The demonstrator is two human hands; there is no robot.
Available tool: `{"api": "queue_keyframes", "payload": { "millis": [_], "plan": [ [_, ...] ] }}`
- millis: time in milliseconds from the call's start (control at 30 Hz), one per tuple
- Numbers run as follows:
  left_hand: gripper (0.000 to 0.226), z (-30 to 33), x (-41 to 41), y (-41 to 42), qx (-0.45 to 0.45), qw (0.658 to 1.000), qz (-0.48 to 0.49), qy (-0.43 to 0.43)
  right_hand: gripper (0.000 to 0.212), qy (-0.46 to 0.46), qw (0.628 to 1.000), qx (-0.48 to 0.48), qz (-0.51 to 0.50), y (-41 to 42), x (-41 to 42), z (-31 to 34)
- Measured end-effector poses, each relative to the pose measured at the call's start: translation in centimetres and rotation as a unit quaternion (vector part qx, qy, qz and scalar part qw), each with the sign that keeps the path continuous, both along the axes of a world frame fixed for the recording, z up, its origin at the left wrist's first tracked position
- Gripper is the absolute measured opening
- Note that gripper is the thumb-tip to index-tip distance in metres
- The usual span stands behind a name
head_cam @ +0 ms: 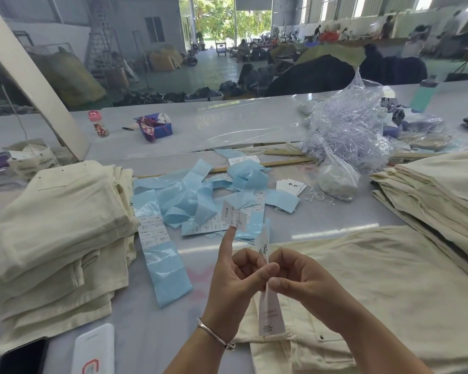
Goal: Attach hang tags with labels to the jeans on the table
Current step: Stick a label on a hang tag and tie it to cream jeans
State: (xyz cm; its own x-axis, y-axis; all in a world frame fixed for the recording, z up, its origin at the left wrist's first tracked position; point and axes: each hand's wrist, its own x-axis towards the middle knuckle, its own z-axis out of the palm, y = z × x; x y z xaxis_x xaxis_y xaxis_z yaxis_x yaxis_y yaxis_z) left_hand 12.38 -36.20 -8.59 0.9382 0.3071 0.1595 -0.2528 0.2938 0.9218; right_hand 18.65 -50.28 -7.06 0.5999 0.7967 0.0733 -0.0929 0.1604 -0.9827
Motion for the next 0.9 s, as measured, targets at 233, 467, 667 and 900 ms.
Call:
{"api": "queue_keyframes", "payload": {
  "millis": [233,467,667,900],
  "plan": [
    [0.097,-0.36,-0.41,-0.17,-0.002,1.0,-0.008,-0.004,0.021,-0.012,1.0,0.001,-0.012,-0.38,-0.24,-0.01],
    [0.098,-0.47,-0.57,-0.11,-0.018,1.0,-0.018,-0.005,0.027,-0.015,0.999,-0.003,-0.038,-0.12,-0.59,-0.39],
    [0.091,-0.67,-0.67,-0.25,-0.021,1.0,-0.015,-0.009,0.029,-0.002,0.999,-0.01,-0.045,-0.26,-0.63,-0.52],
    [0.092,-0.53,-0.72,-0.41,-0.016,1.0,-0.015,-0.001,0.033,0.009,0.999,-0.014,-0.031,-0.77,-0.49,-0.5]
  ]
}}
